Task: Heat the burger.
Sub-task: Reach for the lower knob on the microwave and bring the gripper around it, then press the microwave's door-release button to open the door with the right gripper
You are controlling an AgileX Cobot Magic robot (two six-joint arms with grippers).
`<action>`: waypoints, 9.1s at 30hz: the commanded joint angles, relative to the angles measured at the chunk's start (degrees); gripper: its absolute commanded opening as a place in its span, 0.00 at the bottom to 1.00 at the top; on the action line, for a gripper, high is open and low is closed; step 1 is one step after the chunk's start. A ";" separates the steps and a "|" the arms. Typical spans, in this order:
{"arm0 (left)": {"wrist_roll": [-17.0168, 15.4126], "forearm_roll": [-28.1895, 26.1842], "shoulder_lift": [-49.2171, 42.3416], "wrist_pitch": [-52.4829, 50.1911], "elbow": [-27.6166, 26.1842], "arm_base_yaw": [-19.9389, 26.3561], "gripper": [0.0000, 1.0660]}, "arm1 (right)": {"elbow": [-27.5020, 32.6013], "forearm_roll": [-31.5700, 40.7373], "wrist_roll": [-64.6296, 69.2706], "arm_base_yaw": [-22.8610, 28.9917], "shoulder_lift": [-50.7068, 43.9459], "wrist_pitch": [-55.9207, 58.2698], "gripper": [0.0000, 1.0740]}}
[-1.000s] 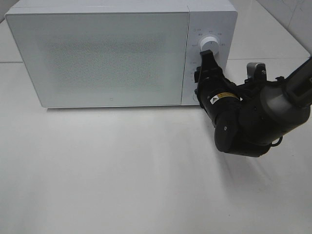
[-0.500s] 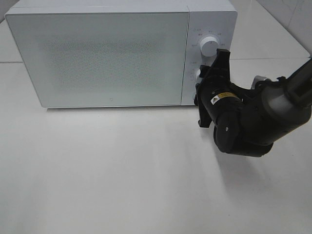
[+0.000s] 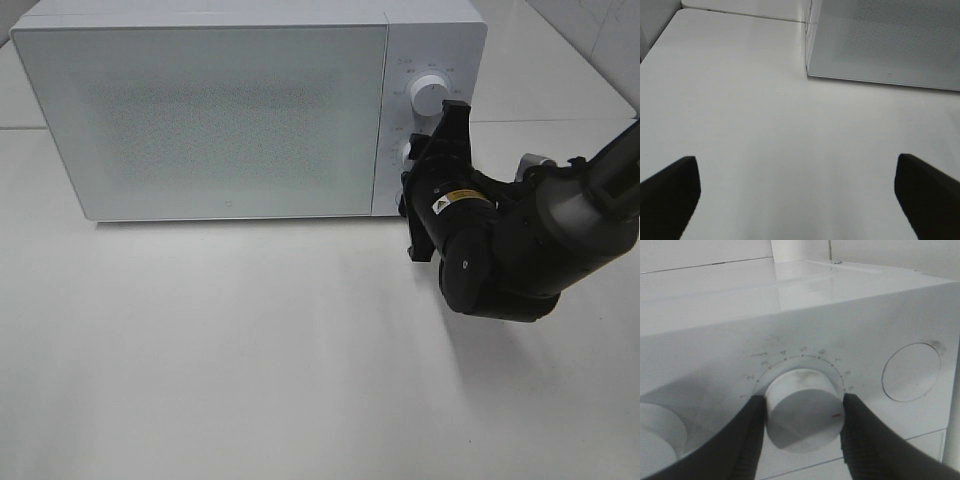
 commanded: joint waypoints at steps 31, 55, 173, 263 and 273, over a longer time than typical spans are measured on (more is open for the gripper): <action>0.17 -0.11 -0.97 -0.69 0.17 0.06 0.92 | -0.11 2.41 -9.45 3.50 -4.98 -13.01 0.68; 0.17 -0.11 -0.97 -0.69 0.17 0.06 0.92 | 8.25 -6.07 -69.61 2.46 -27.90 43.14 0.67; 0.17 -0.11 -0.97 -0.69 0.17 0.00 0.92 | 14.67 -34.61 -81.93 -29.28 -110.81 112.01 0.67; 0.17 -0.11 -0.97 -0.69 0.17 0.00 0.92 | 30.25 5.61 -93.85 6.76 -22.57 -4.47 0.67; 0.17 -0.11 -0.97 -0.69 0.17 0.00 0.92 | 25.55 7.16 -93.79 10.83 -18.33 -3.21 0.67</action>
